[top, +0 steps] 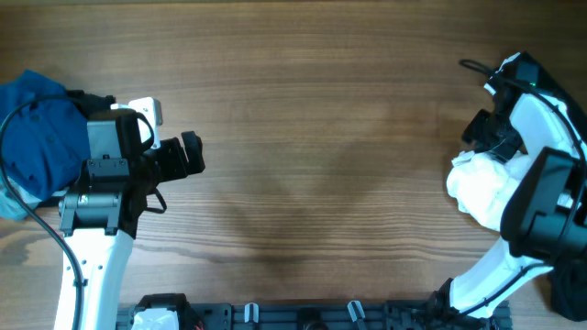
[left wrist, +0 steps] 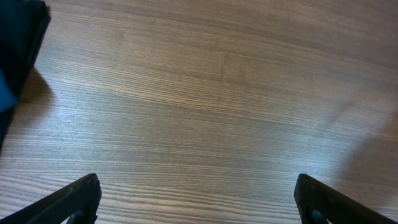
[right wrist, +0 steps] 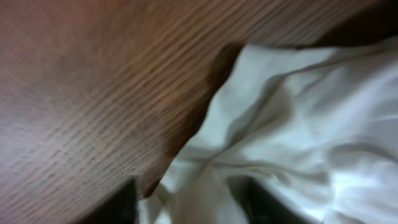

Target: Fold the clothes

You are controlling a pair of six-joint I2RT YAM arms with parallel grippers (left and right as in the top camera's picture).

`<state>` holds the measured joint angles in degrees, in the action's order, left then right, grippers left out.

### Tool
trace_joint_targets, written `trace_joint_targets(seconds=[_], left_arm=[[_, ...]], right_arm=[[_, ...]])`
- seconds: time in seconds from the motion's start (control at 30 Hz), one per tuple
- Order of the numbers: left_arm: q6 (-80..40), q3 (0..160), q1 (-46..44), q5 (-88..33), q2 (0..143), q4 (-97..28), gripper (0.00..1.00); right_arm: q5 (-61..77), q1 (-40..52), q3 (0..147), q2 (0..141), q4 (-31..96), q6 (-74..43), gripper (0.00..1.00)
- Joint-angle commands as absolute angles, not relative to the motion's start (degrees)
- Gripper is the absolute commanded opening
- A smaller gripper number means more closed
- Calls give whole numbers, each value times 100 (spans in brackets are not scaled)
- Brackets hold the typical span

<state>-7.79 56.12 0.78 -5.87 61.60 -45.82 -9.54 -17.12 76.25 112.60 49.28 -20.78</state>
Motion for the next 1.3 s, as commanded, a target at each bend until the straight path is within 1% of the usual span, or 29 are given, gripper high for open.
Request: trace_joint_targets(seconds=[0.0,0.07,0.17,0.23,0.33,0.4,0.5,0.53,0.57,0.6,0.63,0.7,0.73,0.8,0.87,0.9,0.97,1.17,1.27], left_arm=[[-814,5708,82,-659,6167,-4550,100],[-814,5708,82,-659,6167,-4547,100],[-814,5708,82,-659,6167,-4539,100],[-814,5708,82,-657,6167,-4530,100],[-814,5708,82,-659,6167,-4497,100],[-814,5708,80,-659,6167,-4477,100],[-814,5708,82,-659,6167,-4477,100],[-814,5708,82,-659,6167,-4477,100],[-814,5708,80,-659,6167,-4475,100],[-814,5708,82,-659,6167,-4475,100],[-814,5708,82,-659,6167,-4475,100],[-814,5708,80,-661,6167,-4475,100],[-814,5708,80,-666,6167,-4475,100],[-814,5708,80,-762,6167,-4475,100],[-814,5708,80,-956,6167,-4460,100],[-814,5708,80,-1017,6169,-4453,100],[-814,5708,80,-1264,6184,-4421,100],[-814,5706,-108,-2091,6674,-4226,100],[-814,5706,-528,-2316,7293,-3907,100]], right_arm=[[-97,-1691,7662,11321,5063,-1579,4],[969,-1678,7712,11085,5087,-1007,4],[3441,-1511,7743,10449,5137,412,4],[4211,-1184,7743,9922,5194,781,4],[4185,-311,7743,9273,5098,766,4],[3997,532,7741,9002,4845,716,4],[3162,1627,7738,8971,4482,257,5],[2897,1938,7736,9024,4362,226,8],[2602,2206,7736,9070,4209,130,12],[2259,2421,7736,9137,3992,-51,23],[2008,2550,7736,9177,3809,-224,41],[1396,2762,7736,9286,3328,-528,71],[1122,2779,7736,9303,3205,-631,76],[607,2729,7743,9299,3153,-939,79],[-19,2526,7747,9233,3310,-1400,85],[-270,2379,7747,9192,3446,-1597,86],[-556,1942,7747,9076,3861,-1865,87],[-600,473,7728,9008,5135,-2014,87],[-451,-224,7721,9011,5433,-2064,82]])
